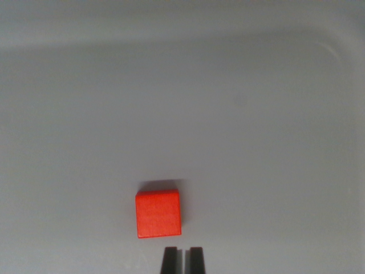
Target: Reach red block
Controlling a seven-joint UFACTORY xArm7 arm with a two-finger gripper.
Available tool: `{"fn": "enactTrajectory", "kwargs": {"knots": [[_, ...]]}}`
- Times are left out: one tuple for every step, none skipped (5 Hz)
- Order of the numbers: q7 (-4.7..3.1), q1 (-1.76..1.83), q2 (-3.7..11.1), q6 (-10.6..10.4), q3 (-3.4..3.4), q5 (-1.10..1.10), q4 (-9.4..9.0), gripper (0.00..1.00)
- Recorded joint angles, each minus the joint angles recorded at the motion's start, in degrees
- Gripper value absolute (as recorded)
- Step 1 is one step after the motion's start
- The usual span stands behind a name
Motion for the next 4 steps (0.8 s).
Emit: {"fn": "enactTrajectory", "kwargs": {"knots": [[-0.07,0.11,0.93,-2.6,0.04,0.07,-1.86,0.0],[-0.07,0.11,0.93,-2.6,0.04,0.07,-1.86,0.0],[-0.13,0.22,1.88,-5.3,0.07,0.14,-3.76,0.0],[-0.13,0.22,1.88,-5.3,0.07,0.14,-3.76,0.0]]}}
